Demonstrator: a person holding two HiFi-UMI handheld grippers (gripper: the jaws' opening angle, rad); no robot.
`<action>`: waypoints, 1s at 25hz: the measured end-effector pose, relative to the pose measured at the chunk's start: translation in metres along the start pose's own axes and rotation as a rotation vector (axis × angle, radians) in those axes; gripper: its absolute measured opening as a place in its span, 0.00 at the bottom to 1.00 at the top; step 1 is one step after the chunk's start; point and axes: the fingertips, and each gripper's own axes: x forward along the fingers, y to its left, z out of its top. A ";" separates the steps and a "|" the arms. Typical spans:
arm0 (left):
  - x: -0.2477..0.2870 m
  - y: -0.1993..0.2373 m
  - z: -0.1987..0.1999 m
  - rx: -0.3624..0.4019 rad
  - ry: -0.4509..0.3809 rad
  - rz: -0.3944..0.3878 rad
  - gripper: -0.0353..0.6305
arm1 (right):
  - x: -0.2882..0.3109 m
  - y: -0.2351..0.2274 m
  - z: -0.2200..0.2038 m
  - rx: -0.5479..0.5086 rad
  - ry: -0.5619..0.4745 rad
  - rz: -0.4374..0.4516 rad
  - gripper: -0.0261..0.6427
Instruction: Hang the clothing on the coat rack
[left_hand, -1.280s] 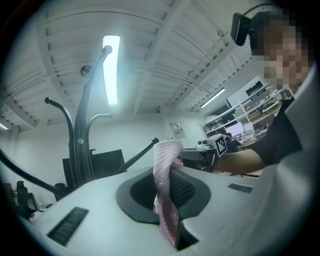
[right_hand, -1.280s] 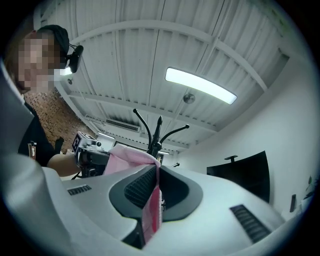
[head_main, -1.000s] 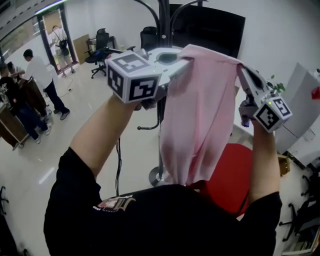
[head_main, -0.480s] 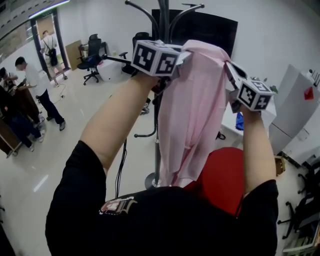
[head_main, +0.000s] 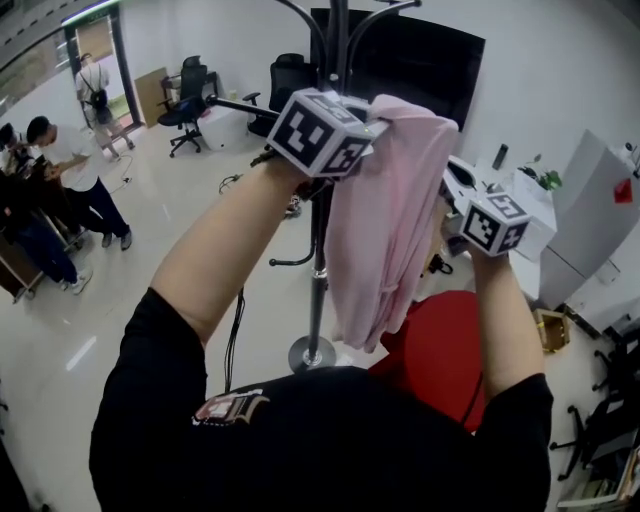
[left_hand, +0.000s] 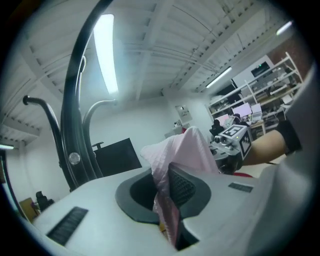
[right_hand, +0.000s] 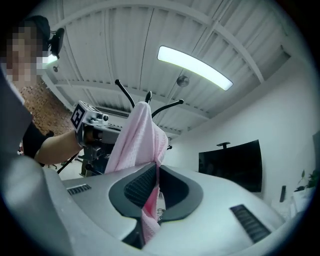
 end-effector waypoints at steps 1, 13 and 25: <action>0.000 -0.005 -0.004 0.024 0.034 -0.007 0.07 | -0.002 0.003 -0.001 0.009 -0.006 0.008 0.07; 0.026 -0.074 -0.044 -0.012 0.169 -0.117 0.07 | -0.011 0.011 -0.008 0.023 -0.039 0.010 0.07; 0.018 -0.081 -0.058 -0.292 -0.221 -0.045 0.09 | -0.025 0.007 -0.005 0.068 -0.134 -0.017 0.09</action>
